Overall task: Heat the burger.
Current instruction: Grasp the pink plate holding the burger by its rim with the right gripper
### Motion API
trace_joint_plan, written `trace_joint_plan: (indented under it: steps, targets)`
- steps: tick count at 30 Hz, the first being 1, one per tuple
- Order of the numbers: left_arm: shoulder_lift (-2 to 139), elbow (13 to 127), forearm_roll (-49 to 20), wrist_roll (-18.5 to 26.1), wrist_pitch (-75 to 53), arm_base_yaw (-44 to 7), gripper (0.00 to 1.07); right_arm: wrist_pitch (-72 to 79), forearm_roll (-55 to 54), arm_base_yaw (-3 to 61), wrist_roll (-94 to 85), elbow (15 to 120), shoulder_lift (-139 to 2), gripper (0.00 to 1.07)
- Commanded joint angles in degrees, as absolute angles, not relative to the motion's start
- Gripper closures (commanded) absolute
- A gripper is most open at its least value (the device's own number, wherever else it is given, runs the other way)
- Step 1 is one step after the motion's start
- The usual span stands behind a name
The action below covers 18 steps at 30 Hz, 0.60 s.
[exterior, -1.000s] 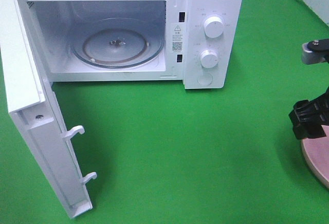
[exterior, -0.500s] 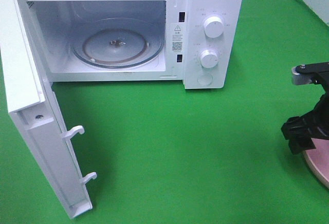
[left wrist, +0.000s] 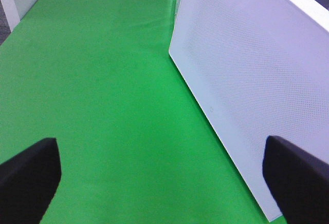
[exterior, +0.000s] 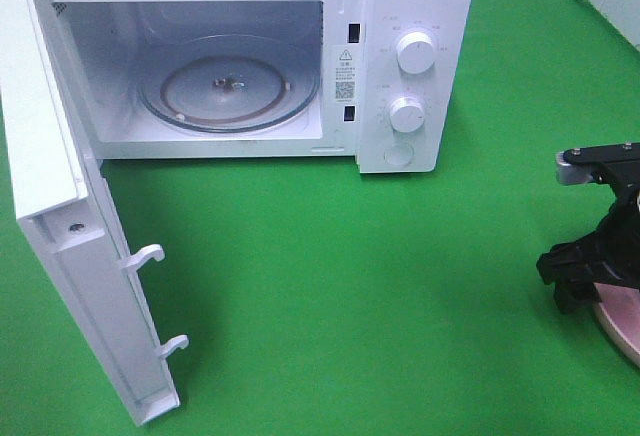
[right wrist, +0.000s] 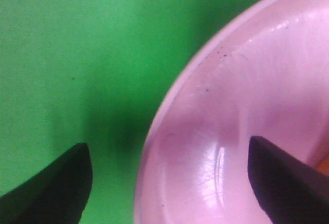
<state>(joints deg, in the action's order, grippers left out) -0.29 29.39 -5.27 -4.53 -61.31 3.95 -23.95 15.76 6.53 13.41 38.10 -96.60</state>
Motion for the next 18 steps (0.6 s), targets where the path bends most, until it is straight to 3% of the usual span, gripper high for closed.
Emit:
trace_joint_plan:
  steps: [1,18]
  targets:
    - [-0.3,29.5,-5.4,-4.8,-60.9,3.9,0.07,-23.1,15.9,6.1,13.3,38.3,-98.5,0.29]
    - [-0.3,29.5,-5.4,-4.8,-60.9,3.9,0.07,-22.7,15.7,6.1,13.3,38.3,-99.5,0.31]
